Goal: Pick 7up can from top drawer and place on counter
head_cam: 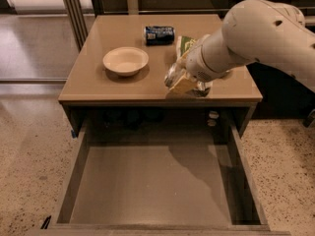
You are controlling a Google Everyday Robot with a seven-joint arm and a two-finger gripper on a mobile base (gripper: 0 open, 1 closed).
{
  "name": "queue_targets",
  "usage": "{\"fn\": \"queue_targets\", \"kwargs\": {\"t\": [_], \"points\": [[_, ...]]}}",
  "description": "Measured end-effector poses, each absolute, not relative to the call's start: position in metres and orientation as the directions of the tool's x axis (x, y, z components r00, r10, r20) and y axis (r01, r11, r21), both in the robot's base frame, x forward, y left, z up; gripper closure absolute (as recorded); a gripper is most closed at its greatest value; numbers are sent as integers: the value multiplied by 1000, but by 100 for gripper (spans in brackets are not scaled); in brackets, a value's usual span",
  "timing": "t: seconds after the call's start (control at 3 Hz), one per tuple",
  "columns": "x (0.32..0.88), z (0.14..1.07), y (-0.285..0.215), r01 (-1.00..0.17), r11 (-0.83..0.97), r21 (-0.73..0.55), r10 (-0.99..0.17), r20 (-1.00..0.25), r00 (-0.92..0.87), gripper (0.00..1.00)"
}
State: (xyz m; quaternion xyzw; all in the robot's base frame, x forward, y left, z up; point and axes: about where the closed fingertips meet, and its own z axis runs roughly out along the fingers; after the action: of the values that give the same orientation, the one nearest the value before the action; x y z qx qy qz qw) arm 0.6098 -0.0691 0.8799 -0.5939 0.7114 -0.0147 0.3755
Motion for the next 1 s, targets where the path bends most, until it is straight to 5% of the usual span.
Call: {"fn": "queue_targets", "kwargs": {"t": [0.67,1.0], "points": [[685,893,-74,-808,337,-484,-823,-568,-3,100],[689,896,-74,-803,342,-488,-819,-574,0,81]]}}
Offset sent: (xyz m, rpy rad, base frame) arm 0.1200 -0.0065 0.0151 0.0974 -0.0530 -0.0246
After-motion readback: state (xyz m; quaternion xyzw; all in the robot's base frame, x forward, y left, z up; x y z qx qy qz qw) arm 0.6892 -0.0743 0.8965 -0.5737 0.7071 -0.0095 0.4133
